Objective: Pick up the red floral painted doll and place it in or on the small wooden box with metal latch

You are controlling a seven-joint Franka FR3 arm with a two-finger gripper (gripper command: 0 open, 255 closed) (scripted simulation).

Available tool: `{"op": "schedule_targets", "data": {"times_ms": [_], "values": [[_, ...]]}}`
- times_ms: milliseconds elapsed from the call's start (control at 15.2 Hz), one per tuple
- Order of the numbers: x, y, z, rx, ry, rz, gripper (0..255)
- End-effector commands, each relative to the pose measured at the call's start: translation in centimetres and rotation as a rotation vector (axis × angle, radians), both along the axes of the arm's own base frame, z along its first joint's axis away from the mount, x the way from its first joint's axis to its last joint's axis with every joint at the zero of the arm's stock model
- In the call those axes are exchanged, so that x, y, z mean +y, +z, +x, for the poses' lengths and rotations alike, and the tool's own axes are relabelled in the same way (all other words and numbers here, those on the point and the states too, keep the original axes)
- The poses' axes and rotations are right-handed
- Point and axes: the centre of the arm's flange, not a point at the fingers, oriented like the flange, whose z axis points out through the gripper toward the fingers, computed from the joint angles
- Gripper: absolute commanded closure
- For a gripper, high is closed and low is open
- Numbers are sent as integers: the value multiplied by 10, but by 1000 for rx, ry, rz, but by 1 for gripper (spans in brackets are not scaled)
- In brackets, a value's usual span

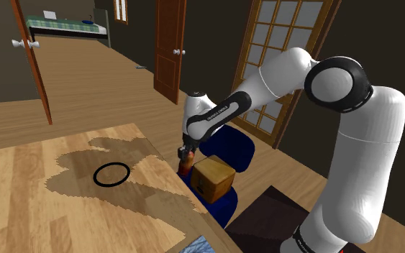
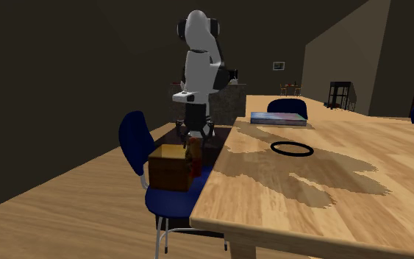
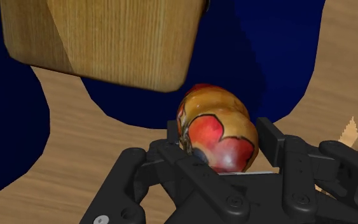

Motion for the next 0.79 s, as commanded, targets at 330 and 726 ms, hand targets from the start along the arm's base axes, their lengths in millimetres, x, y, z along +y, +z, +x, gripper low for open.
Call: {"op": "schedule_targets", "data": {"times_ms": [330,726], "values": [[-1,39,1,0,0,0,255],[-1,70,1,0,0,0,255]]}}
